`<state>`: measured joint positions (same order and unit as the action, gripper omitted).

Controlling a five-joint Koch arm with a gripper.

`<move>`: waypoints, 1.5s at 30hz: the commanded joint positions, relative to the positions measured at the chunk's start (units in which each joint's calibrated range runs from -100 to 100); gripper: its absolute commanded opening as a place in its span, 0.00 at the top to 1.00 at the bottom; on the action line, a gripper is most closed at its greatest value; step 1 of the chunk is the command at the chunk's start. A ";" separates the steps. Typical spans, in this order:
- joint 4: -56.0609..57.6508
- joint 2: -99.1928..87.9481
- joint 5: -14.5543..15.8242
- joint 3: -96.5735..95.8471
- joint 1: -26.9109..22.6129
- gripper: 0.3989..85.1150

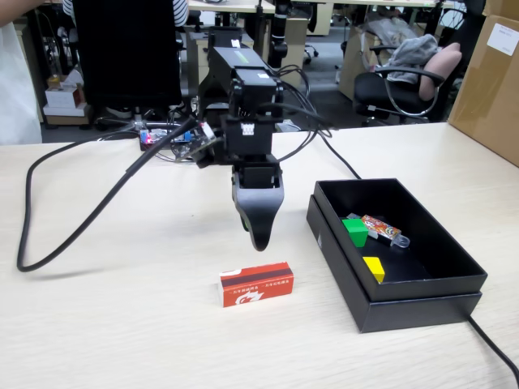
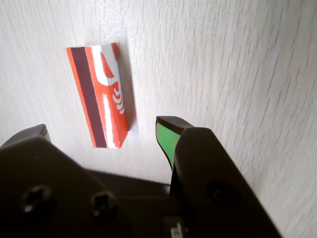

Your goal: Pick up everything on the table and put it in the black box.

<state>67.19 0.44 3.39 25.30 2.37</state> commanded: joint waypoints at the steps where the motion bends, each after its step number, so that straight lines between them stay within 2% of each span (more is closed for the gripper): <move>1: -2.26 0.42 -0.73 2.81 0.15 0.50; 7: -2.09 13.27 -1.61 14.87 1.90 0.50; 32: -2.18 23.60 -1.71 20.22 -0.39 0.51; 37: -2.18 24.28 -1.71 19.40 -0.59 0.62; 40: -2.18 24.51 -1.81 18.76 -0.49 0.65; 45: -2.18 24.74 -1.90 17.40 -0.20 0.85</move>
<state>66.37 26.92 1.73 41.74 2.08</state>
